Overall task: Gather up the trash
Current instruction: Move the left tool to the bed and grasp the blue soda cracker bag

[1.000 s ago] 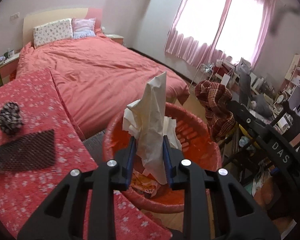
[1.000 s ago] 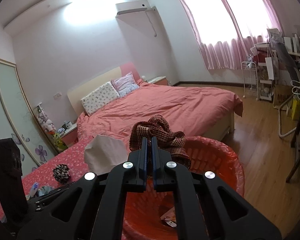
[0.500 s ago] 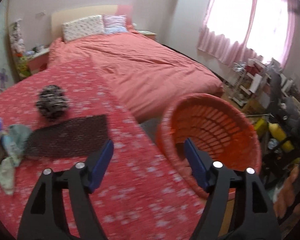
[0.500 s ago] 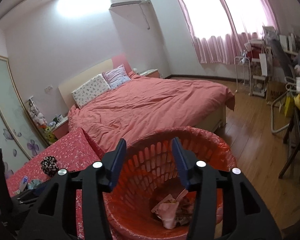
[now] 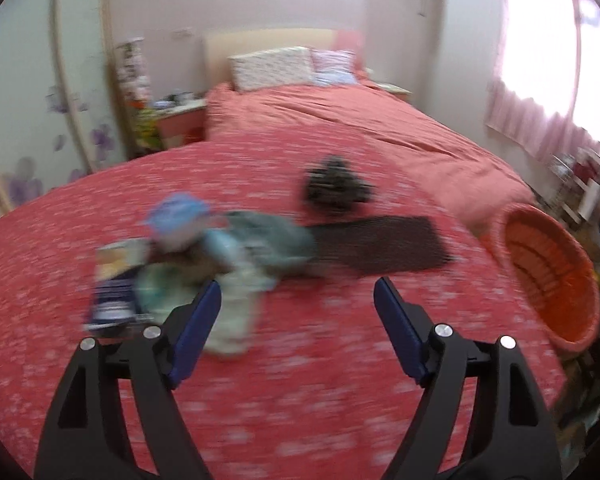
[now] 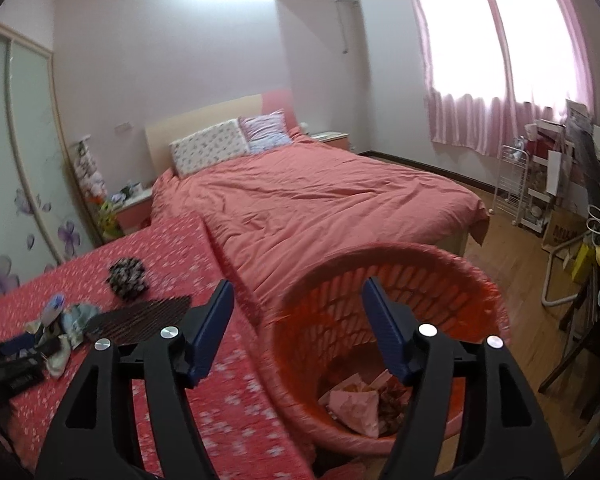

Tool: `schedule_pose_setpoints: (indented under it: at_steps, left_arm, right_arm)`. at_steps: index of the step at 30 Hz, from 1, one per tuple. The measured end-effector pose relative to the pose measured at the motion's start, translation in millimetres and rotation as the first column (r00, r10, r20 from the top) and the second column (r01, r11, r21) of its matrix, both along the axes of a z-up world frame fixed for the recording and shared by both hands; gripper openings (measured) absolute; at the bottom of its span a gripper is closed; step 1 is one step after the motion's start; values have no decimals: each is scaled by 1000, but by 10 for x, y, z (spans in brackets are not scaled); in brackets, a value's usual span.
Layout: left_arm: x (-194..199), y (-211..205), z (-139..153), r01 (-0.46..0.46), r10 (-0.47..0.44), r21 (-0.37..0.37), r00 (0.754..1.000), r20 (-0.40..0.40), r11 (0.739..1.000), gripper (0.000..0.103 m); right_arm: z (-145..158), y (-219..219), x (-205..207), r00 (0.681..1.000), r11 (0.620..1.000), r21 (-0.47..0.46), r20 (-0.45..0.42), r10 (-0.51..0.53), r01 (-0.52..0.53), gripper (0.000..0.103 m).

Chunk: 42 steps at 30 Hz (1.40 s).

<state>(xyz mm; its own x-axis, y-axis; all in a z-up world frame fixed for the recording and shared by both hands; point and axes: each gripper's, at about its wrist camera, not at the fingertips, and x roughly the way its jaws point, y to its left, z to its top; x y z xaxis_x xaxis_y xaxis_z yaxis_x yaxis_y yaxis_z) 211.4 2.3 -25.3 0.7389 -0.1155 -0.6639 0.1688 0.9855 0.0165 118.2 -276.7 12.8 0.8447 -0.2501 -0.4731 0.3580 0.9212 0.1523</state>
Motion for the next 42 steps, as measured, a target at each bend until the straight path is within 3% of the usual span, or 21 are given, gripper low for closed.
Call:
schedule_pose_setpoints:
  at_steps: [5, 10, 18, 23, 30, 33, 34, 42]
  left_arm:
    - [94, 818, -7, -169, 168, -44, 986, -18, 985, 79]
    - [245, 1301, -112, -270, 265, -80, 962, -70, 959, 79]
    - [585, 1391, -271, -289, 274, -101, 952, -138, 952, 79]
    - [704, 1388, -379, -292, 274, -81, 945, -176, 953, 66]
    - [789, 1485, -479, -323, 294, -114, 931, -214, 939, 62]
    - [841, 1492, -489, -324, 300, -98, 932, -204, 941, 60]
    - [838, 1488, -495, -326, 304, -91, 932, -199, 941, 52]
    - [778, 1779, -457, -368, 353, -59, 918, -182, 928, 50]
  right_arm:
    - [-41, 323, 96, 998, 998, -29, -41, 57, -58, 72]
    - [-102, 630, 171, 991, 992, -50, -77, 112, -116, 74]
    - [-168, 1000, 291, 974, 978, -65, -125, 191, -200, 75]
    - [-199, 1133, 340, 966, 971, -70, -142, 216, -228, 75]
    - [-260, 1283, 417, 957, 965, -68, -161, 241, -254, 75]
    - [-269, 1313, 429, 955, 963, -68, -165, 247, -261, 75]
    - [-275, 1318, 438, 955, 963, -68, -166, 248, -262, 75]
    - [-315, 1328, 522, 949, 959, -56, -176, 263, -276, 76]
